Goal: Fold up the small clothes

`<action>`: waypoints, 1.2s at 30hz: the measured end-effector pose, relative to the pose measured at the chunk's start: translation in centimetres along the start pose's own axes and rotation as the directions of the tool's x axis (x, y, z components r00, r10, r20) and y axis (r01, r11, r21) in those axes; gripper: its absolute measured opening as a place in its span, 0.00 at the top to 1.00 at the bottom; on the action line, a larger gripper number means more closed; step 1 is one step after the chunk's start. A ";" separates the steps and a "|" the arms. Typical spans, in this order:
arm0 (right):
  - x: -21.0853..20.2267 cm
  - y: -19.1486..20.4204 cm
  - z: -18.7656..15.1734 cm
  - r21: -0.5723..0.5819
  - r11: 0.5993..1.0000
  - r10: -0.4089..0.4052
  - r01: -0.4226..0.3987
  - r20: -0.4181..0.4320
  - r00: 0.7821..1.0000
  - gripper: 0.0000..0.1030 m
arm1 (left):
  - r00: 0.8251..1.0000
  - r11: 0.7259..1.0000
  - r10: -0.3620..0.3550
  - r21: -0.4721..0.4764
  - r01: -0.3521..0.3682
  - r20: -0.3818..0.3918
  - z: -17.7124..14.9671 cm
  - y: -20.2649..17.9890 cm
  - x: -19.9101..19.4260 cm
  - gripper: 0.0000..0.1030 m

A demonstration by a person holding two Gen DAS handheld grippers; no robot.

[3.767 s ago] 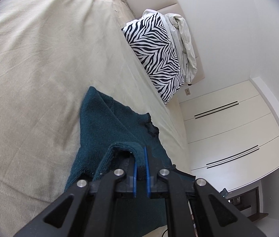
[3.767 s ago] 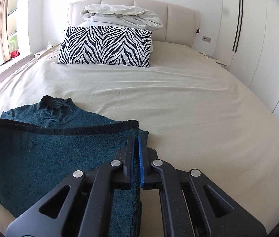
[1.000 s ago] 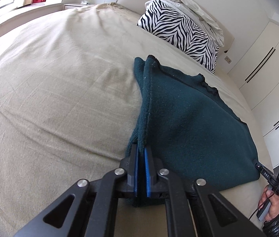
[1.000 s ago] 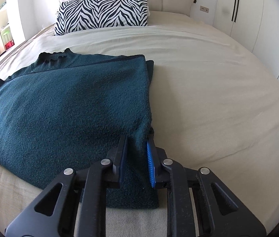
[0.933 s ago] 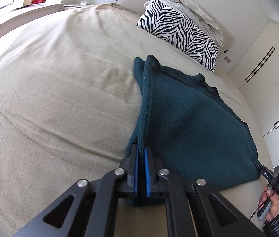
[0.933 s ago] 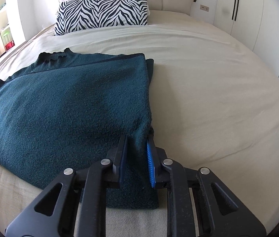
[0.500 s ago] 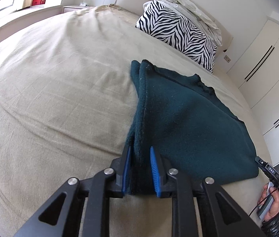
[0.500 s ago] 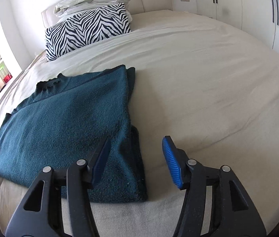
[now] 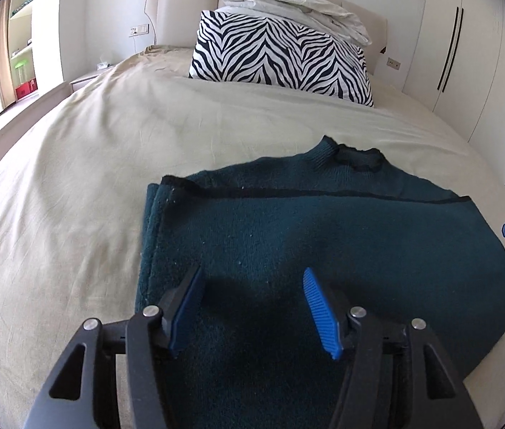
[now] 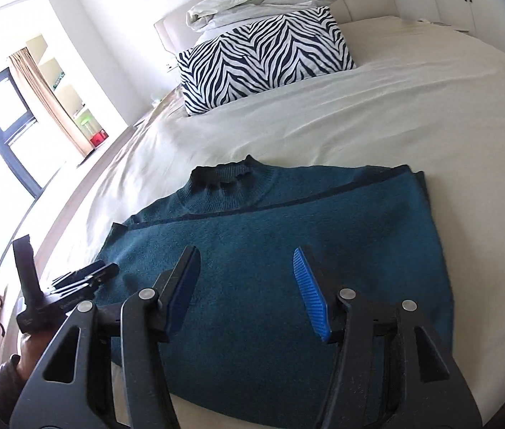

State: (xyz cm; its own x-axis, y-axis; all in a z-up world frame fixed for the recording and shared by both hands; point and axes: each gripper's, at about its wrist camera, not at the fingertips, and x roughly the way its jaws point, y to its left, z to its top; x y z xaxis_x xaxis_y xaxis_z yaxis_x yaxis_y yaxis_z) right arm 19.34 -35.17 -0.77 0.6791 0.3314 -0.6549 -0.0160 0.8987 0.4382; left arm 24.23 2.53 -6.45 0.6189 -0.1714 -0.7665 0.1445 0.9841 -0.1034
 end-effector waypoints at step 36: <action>7.7 3.9 -9.0 0.360 0.871 0.410 -0.335 -0.154 0.899 0.47 | 0.965 0.942 -0.254 -0.211 0.260 0.056 -3.1 1.5 -4.0 0.42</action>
State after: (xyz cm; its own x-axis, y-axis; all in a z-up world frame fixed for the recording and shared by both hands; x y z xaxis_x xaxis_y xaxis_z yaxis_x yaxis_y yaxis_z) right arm 17.90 -26.55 -9.64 0.4912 0.7104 -0.5041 0.0225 0.5681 0.8226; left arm 19.56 4.84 -5.51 0.6044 -0.4184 -0.6780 0.1347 0.8924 -0.4307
